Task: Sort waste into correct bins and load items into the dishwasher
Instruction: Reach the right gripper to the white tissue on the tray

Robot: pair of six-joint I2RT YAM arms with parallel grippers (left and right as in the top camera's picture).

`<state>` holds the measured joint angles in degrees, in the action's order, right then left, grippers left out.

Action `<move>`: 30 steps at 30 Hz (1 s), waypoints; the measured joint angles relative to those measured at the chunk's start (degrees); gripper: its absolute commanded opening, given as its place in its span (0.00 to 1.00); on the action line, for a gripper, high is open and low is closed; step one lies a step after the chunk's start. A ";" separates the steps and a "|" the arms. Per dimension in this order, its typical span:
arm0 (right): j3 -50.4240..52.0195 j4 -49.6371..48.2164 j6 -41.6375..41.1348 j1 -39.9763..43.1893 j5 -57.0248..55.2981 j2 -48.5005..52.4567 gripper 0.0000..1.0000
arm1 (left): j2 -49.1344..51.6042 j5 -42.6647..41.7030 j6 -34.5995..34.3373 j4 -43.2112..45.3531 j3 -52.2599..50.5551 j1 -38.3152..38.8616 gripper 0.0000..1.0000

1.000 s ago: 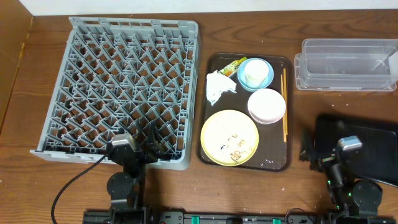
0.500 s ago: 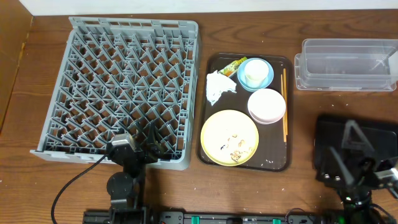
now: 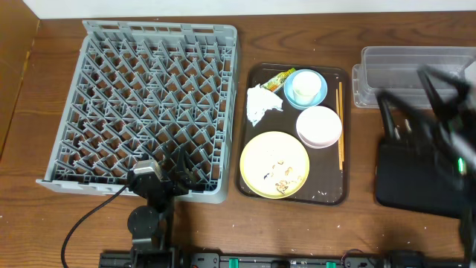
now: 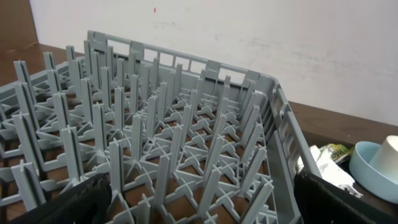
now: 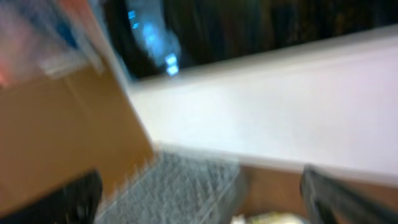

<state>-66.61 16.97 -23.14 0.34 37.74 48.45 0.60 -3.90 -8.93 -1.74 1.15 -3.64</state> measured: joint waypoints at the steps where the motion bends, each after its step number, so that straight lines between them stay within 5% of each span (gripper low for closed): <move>1: -4.17 4.61 2.34 -1.27 0.44 4.35 0.99 | 0.00 0.00 0.00 0.02 0.00 0.00 0.95; 10: -33.83 34.01 20.39 -26.14 -18.47 38.36 0.99 | 0.00 0.02 0.00 0.00 0.02 0.00 0.95; 23: -37.48 33.38 23.91 -38.82 -36.96 55.41 0.99 | 0.00 -0.02 0.00 0.00 0.02 0.00 0.95; 28: -38.36 31.69 22.62 -39.36 -37.83 62.20 0.68 | 0.00 -0.02 0.00 0.00 0.02 0.00 0.95; 30: -38.38 31.76 22.16 -39.36 -38.60 65.55 0.71 | 0.00 0.00 0.00 0.00 0.02 0.00 0.95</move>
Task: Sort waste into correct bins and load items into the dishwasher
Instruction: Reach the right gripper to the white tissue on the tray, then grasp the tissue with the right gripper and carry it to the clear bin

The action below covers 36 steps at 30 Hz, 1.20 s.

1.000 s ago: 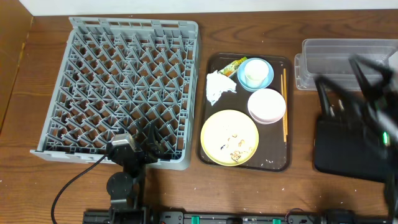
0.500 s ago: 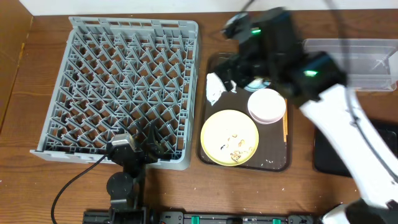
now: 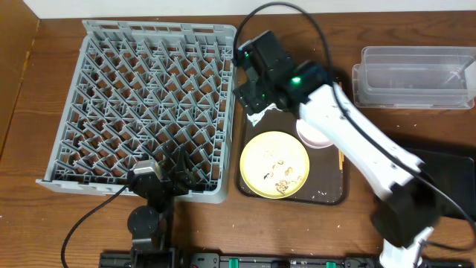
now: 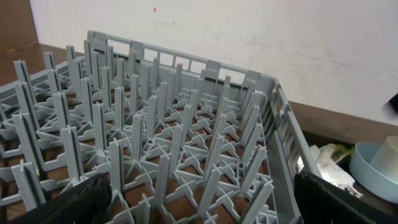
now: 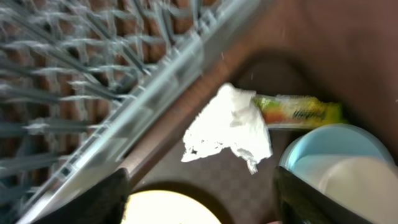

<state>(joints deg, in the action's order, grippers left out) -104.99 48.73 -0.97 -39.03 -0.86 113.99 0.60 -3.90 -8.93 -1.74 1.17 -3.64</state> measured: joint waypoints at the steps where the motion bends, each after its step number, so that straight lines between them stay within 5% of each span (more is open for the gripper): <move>1: 0.00 0.00 -0.33 0.00 -0.50 1.55 0.71 | 0.00 0.00 0.00 -0.02 0.00 0.00 0.95; 13: 0.02 -5.27 -8.94 1.57 -6.78 12.76 0.58 | 0.00 -0.02 0.00 -0.02 0.00 0.00 0.95; 25: -0.02 -12.26 -13.46 5.01 -2.08 18.71 0.61 | 0.00 0.00 0.00 -0.02 0.00 0.00 0.95; 29: -0.02 -12.87 -14.10 4.76 -1.40 19.89 0.36 | 0.00 0.00 0.00 0.00 0.00 0.00 0.95; 32: -0.02 -12.85 -14.32 4.35 -2.01 19.89 0.05 | 0.00 0.00 0.00 0.00 0.00 0.00 0.95; 36: -0.02 -11.06 -15.08 3.91 -4.04 19.89 0.01 | 0.00 0.00 0.00 -0.02 0.00 0.00 0.95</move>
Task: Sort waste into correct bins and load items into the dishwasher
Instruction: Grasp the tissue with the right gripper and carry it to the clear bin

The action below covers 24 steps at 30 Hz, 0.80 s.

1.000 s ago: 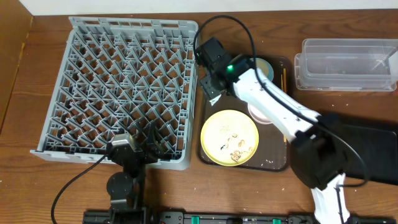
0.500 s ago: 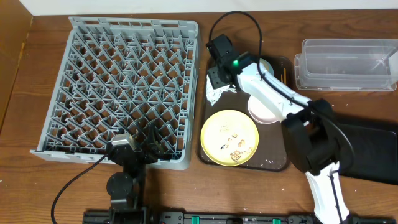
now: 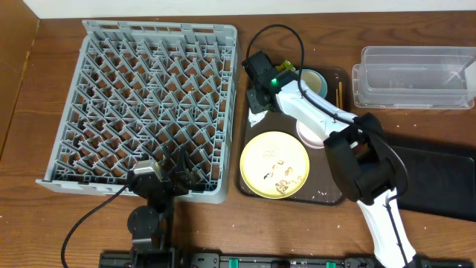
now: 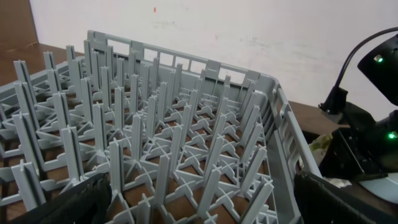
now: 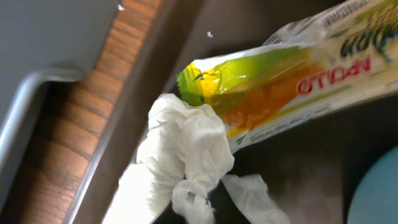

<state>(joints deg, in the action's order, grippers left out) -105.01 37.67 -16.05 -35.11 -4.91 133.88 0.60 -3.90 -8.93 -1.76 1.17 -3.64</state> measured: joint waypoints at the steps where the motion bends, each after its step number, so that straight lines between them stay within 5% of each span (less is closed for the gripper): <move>1: 0.00 0.76 -0.09 0.00 -0.37 -0.04 0.01 | 0.00 0.00 0.00 0.02 0.00 0.00 0.95; 6: 0.07 5.97 -0.28 0.07 -1.33 -3.21 0.06 | 0.00 -0.02 0.00 0.00 0.00 0.00 0.95; 16: -0.26 12.02 -1.46 0.22 -2.16 -21.55 0.01 | 0.00 0.00 0.00 0.00 0.00 0.00 0.95; 24: -0.26 12.98 -9.75 6.86 -12.72 -24.06 0.01 | 0.00 0.00 0.00 0.02 0.00 0.00 0.95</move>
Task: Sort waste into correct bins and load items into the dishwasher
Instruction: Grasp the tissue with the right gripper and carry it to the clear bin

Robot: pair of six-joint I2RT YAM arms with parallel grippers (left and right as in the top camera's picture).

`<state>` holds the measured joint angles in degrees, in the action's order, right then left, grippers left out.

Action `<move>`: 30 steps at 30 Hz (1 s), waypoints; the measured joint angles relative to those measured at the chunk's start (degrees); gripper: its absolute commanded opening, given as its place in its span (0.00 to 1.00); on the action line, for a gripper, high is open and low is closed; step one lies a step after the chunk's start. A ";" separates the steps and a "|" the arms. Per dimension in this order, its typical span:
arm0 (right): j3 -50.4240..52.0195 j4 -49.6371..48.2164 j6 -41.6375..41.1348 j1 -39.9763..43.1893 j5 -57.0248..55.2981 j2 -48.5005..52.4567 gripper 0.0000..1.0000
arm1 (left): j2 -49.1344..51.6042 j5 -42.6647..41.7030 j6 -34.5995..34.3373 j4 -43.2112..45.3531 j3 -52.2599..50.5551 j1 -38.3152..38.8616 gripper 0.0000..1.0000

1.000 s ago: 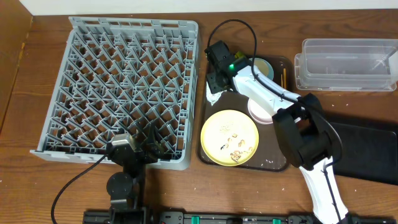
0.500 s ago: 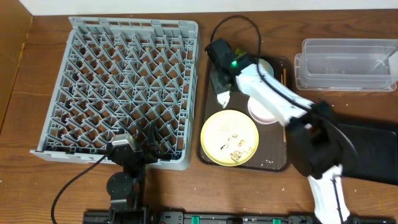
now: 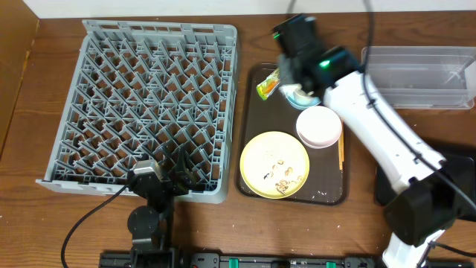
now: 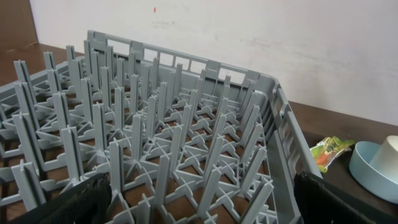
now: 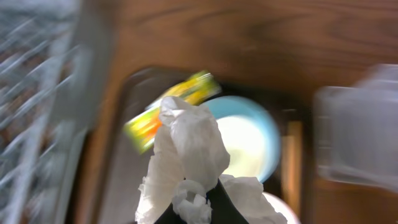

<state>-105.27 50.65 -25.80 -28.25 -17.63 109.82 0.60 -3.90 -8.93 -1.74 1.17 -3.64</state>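
Observation:
My right gripper [image 5: 200,208] is shut on a crumpled white napkin [image 5: 186,155], held up above the brown tray [image 3: 253,149]. Below it lie a green-orange wrapper [image 5: 166,111] and a blue bowl [image 5: 245,140] with a white cup in it. On the tray also sit a pink bowl [image 3: 320,126], a yellow plate [image 3: 274,164] with crumbs and chopsticks [image 3: 341,152]. The grey dishwasher rack [image 3: 141,104] stands at left. My left gripper [image 4: 199,205] is open over the rack's near edge, holding nothing.
Clear plastic bins [image 3: 416,71] stand at the back right. A black bin [image 3: 383,186] sits at the right front, mostly covered by the right arm [image 3: 357,97]. A white wall rises behind the table.
The right gripper was down at the napkin on the tray beside the wrapper. Now it holds the napkin lifted off the tray, farther right over the blue bowl. The left arm has not moved.
The right arm was first at the far right over the black bin, blurred. Then it reached over the tray's back left, the napkin lying below it. Then it was down on the napkin. Now the napkin is off the tray in its grip.

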 measured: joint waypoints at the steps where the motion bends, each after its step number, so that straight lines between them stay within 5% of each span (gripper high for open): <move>1: 0.00 0.04 -0.98 2.29 -0.74 0.00 0.02 | 0.00 -0.02 0.00 0.00 0.00 0.00 0.95; 7: 0.00 0.37 -5.22 18.73 -2.89 0.00 0.07 | 0.00 0.00 0.00 0.00 0.00 0.00 0.95; 8: 0.00 0.46 -5.66 21.11 -2.51 0.00 0.20 | 0.00 0.00 0.00 0.00 0.00 0.02 0.95; 9: 0.00 0.50 -6.29 23.30 -2.12 0.00 0.44 | 0.00 0.00 0.00 0.00 0.00 0.00 0.95; 10: 0.00 0.52 -6.49 25.24 -1.40 0.04 0.94 | 0.00 -0.02 0.00 0.00 0.00 0.00 0.95; 11: 0.00 0.50 -6.56 26.53 -1.20 0.07 0.99 | 0.00 0.00 0.00 -0.02 0.00 0.00 0.95; 21: 0.00 -0.04 -3.17 33.81 11.50 2.23 0.99 | 0.00 0.00 0.00 -0.02 0.00 0.00 0.95; 30: 0.00 -4.04 14.01 26.75 44.57 2.32 0.88 | 0.00 -0.02 0.00 -0.02 0.00 0.00 0.95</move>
<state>-105.27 46.61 -11.79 -1.50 26.94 112.14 0.60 -3.92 -8.93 -1.76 1.17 -3.64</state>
